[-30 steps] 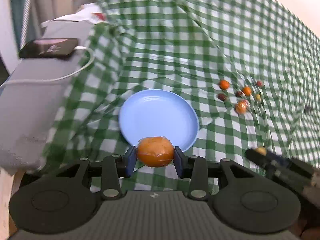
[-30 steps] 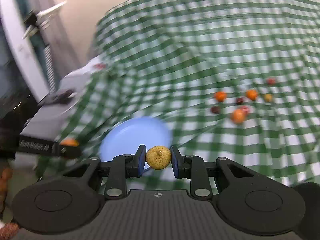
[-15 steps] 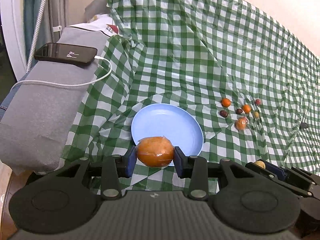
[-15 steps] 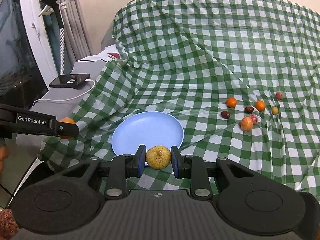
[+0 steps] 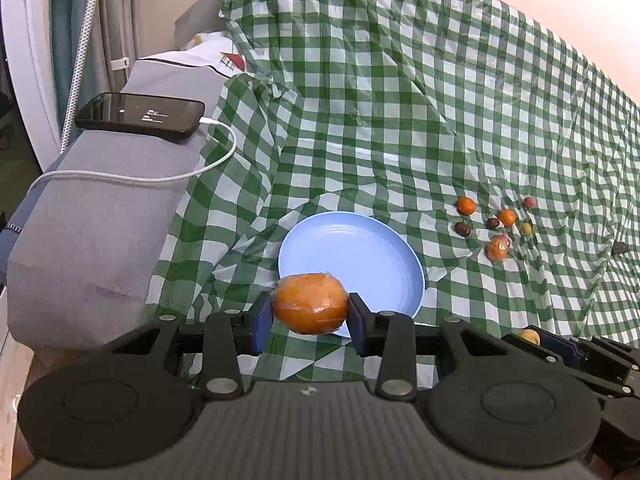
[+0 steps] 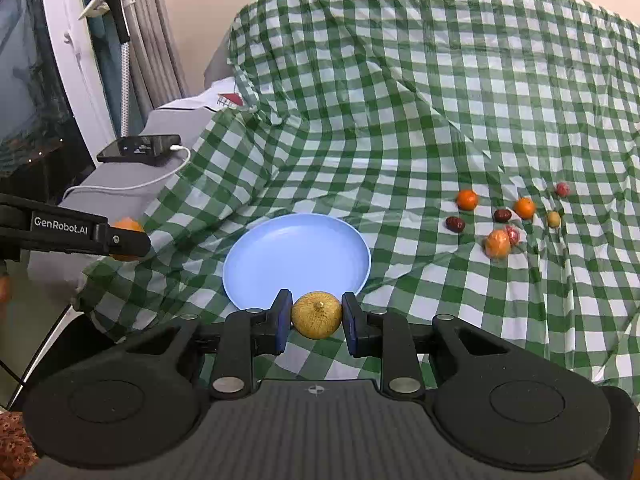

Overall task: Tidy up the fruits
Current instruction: 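Carry both fruits to the blue plate and open both tools to release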

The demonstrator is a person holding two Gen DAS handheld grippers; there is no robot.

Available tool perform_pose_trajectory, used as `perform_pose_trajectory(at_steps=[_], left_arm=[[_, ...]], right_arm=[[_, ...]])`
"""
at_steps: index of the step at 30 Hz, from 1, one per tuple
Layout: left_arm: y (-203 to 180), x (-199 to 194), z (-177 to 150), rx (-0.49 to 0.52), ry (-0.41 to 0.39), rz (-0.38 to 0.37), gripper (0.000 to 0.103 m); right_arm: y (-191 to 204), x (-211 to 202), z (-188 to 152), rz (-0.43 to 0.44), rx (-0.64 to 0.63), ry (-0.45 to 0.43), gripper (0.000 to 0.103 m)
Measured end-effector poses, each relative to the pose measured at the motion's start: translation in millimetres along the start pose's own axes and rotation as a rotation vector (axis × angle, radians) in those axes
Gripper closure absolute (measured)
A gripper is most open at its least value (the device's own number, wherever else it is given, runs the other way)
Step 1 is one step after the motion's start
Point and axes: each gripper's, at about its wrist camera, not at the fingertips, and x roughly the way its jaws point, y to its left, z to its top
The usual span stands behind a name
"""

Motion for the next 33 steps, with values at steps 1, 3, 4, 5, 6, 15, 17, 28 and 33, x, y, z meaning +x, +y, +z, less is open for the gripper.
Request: perform_pose_trajectory(at_steps=[1, 3, 4, 5, 6, 15, 17, 28, 33], left_arm=[[-0.4, 2.8, 1.4, 0.002, 0.006, 0.0, 0.06], [-0.7, 8.0, 3.8, 0.004, 0.013, -0.003, 0.06], [-1.4, 11.0, 5.1, 0.006, 0.017, -0.004, 0.06], [-2.2, 14.5, 6.6, 0.009, 0.021, -0.006, 0.06], [-3.2, 18.4, 8.3, 0.012, 0.025, -0.006, 0.06], [-12.4, 61.9, 25.4, 0.04, 0.069, -0.004, 0.06], [-14.9, 74.2, 29.5, 0.051, 0.085, -0.001, 0.06], [-23.5, 145.1, 40.6, 0.103, 0.179, 0.023, 0.06], [-22.1, 170.8, 42.7, 0.117, 0.208, 0.052, 0.059]], right_arm=[[-0.3, 2.4, 0.0, -0.002, 0.001, 0.005, 0.075], [-1.7, 8.0, 0.6, -0.006, 0.004, 0.018, 0.075], [-2.1, 11.0, 0.8, -0.007, 0.005, 0.024, 0.075], [-2.2, 14.8, 1.2, -0.008, 0.005, 0.031, 0.075], [-2.8, 18.5, 1.6, -0.01, 0.006, 0.037, 0.075], [-8.4, 65.7, 9.0, -0.016, 0.022, 0.106, 0.075], [-8.0, 77.5, 11.8, -0.018, 0.013, 0.114, 0.075], [-9.8, 149.7, 27.2, -0.01, -0.017, 0.186, 0.075], [-11.0, 174.0, 29.7, -0.007, -0.043, 0.216, 0.075]])
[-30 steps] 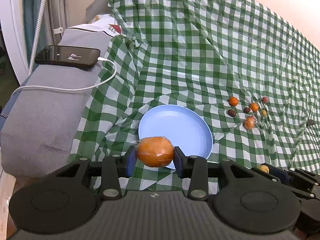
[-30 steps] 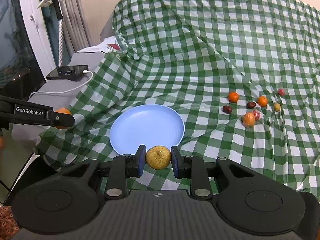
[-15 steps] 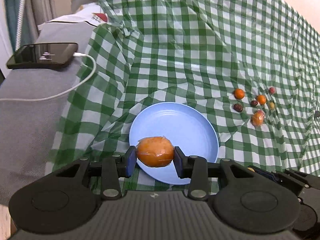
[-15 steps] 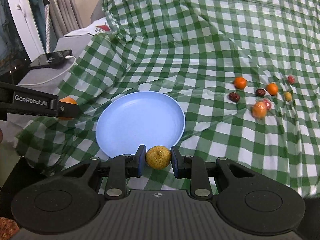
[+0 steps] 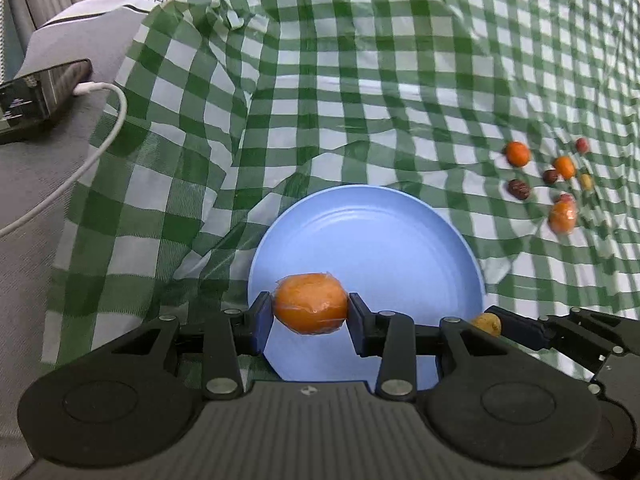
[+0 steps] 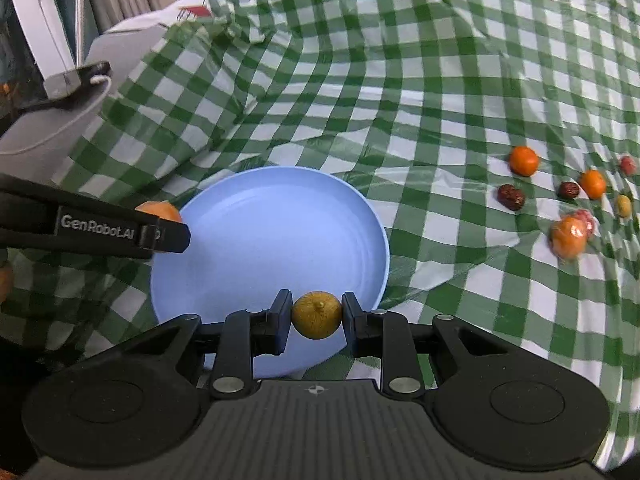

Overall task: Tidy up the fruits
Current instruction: 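Carry both fruits to the blue plate and open both tools to release, then lift both tools away from the plate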

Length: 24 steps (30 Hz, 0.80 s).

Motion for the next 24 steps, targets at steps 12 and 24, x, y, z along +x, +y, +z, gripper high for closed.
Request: perform_pose_trajectory(at_steps=[12, 24], left_arm=[[13.4, -46.6, 3.7, 0.001, -0.137, 0.046, 0.0], [19.9, -113.1, -85.9, -0.046, -0.092, 0.088, 0.0]], right_arm=[[-4.5, -31.2, 11.1, -0.01, 0.008, -0.048, 0.014], [15.7, -119.3, -46.7, -0.01, 0.008, -0.091, 0.003]])
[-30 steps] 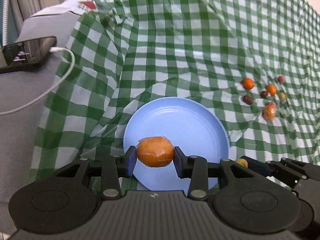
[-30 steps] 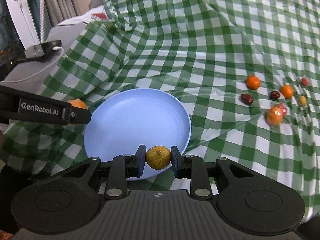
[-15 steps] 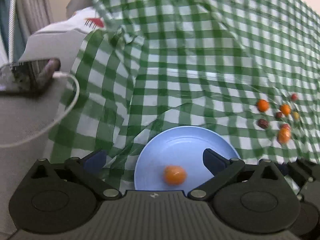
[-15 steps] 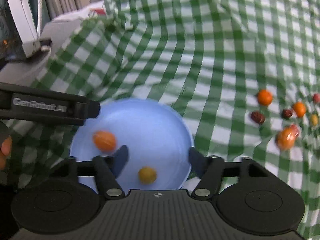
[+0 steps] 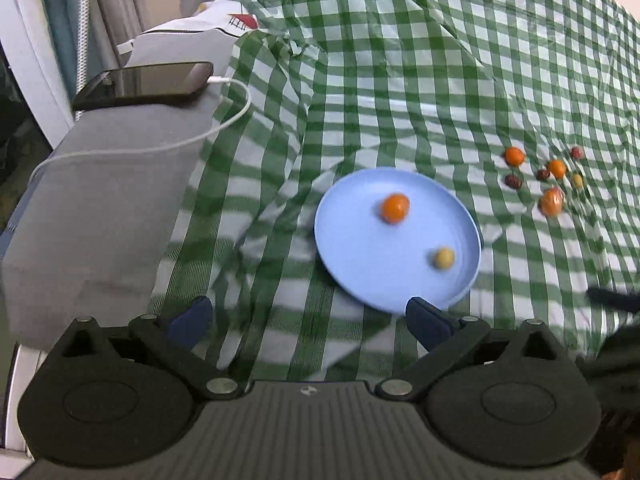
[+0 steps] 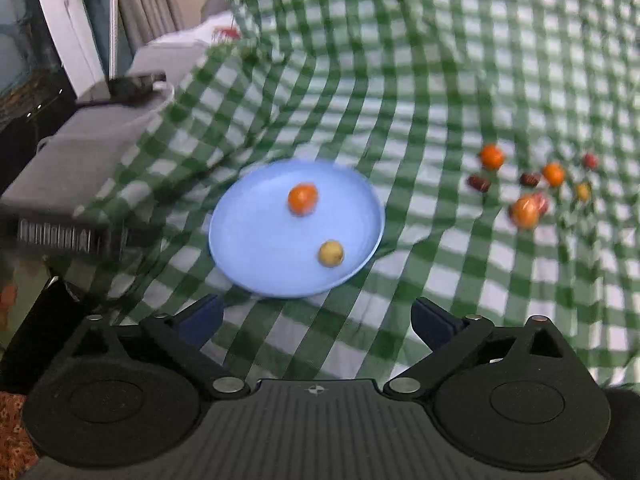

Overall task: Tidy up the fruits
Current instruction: 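Lift both tools away from the plate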

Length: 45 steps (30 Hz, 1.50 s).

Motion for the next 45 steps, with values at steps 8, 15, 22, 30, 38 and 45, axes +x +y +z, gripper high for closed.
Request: perform_pose_trajectory(at_steps=[8, 15, 22, 30, 38, 45], left_arm=[[-6.3, -36.7, -19.6, 0.023, -0.081, -0.003, 0.0], [-9.5, -60.1, -25.8, 0.017, -0.135, -0.017, 0.0], [-9.5, -70.1, -28.4, 0.016, -0.163, -0.021, 0.0], [-6.5, -67.9, -28.3, 0.014, -0.158, -0.02, 0.0], [-5.0, -57.3, -27.3, 0.013, -0.129, -0.02, 0.0], [-4.6, -49.6, -25.9, 0.01, -0.108, -0.017, 0.0]], right_arm=[[11.1, -38.7, -10.4, -0.008, -0.014, -0.095, 0.002], [13.9, -64.2, -14.9, -0.013, -0.025, -0.161, 0.001], [17.5, -70.9, -16.3, -0.011, -0.034, -0.183, 0.001], [20.4, -67.6, -16.2, 0.002, -0.045, -0.174, 0.001], [19.4, -59.4, -15.5, 0.016, -0.044, -0.145, 0.001], [19.2, -51.3, -14.1, 0.039, -0.048, -0.122, 0.001]])
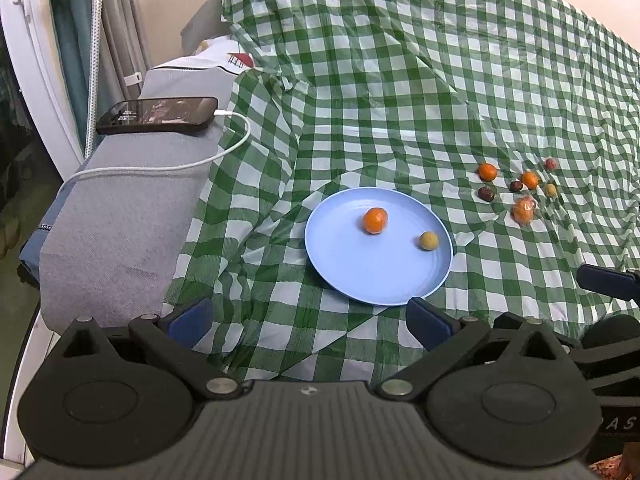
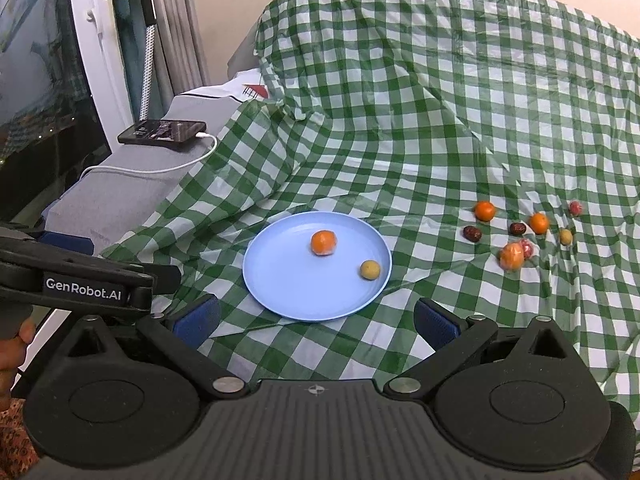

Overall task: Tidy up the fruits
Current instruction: 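Lift both tools away from the plate, then grasp a yellow plum with the right tool while the left tool grasps a date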

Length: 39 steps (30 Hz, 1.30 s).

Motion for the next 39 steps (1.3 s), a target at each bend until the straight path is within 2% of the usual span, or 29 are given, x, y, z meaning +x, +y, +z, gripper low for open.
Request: perform_pose_trajectory(at_steps=[10, 15, 22, 30, 33, 35, 38, 39], left_arm=[[-1.7, 14.3, 3.8, 0.007, 0.033, 0.019, 0.0], [-7.5, 24.3, 13.5, 0.007, 0.047, 0.026, 0.0], [-37.7, 51.9, 51.5, 0.005, 0.076, -0.016, 0.0], [-104.6, 110.5, 107.3, 0.046, 0.113, -0.09, 0.0], [-137.3, 141.3, 129.3, 0.079, 0.108, -0.11, 0.0], [-158.3, 161.5, 143.8, 0.096, 0.1, -0.132, 0.0], [-190.8, 194.3, 163.2, 0.13, 0.1, -0.15, 0.0], [-200.6, 205.0, 168.2, 0.14, 0.101, -0.161, 0.0]], right_arm=[[-1.6, 15.7, -1.1, 0.031, -0.008, 0.028, 0.001], [-22.0, 24.3, -2.8, -0.012, 0.051, 0.016, 0.001], [-87.3, 40.3, -2.5, -0.153, 0.182, -0.013, 0.001], [-198.0, 87.2, 9.0, -0.399, 0.302, -0.098, 0.001], [-240.4, 112.4, 18.1, -0.454, 0.313, -0.146, 0.013], [-268.2, 132.6, 24.0, -0.471, 0.324, -0.153, 0.041], [-303.8, 161.6, 27.8, -0.507, 0.351, -0.151, 0.057], [-314.7, 173.0, 27.3, -0.519, 0.346, -0.144, 0.06]])
